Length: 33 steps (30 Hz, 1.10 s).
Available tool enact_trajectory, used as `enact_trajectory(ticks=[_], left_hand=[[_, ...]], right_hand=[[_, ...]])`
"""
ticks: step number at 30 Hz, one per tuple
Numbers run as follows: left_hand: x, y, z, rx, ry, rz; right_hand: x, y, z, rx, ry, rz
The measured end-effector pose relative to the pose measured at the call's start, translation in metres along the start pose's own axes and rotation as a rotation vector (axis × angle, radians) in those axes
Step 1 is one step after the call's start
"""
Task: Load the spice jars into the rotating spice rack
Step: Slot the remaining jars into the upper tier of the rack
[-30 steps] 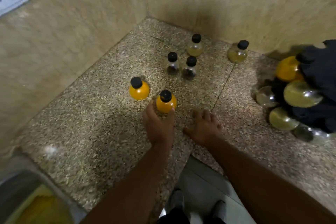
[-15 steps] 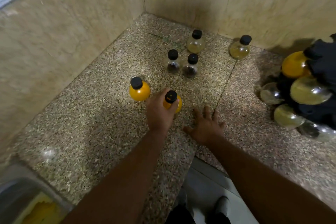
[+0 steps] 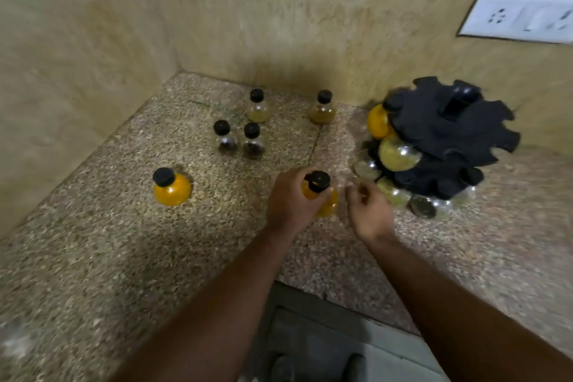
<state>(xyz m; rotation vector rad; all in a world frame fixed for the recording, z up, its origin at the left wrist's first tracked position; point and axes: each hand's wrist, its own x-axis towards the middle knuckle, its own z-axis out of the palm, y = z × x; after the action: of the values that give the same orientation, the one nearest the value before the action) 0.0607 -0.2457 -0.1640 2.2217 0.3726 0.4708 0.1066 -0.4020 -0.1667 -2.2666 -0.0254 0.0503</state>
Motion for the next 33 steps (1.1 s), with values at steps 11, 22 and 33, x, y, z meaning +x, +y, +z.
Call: enact_trajectory(ticks=[11, 22, 33], left_hand=[[0.019, 0.115, 0.059, -0.108, -0.198, 0.257], [0.033, 0.17, 0.108, 0.005, -0.237, 0.33], [0.035, 0.174, 0.131, 0.218, -0.065, 0.239]], right_hand=[[0.04, 0.03, -0.12, 0.662, 0.341, 0.378], [0.076, 0.033, -0.178, 0.846, 0.097, 0.434], [0.089, 0.049, -0.171, 0.835, -0.032, 0.341]])
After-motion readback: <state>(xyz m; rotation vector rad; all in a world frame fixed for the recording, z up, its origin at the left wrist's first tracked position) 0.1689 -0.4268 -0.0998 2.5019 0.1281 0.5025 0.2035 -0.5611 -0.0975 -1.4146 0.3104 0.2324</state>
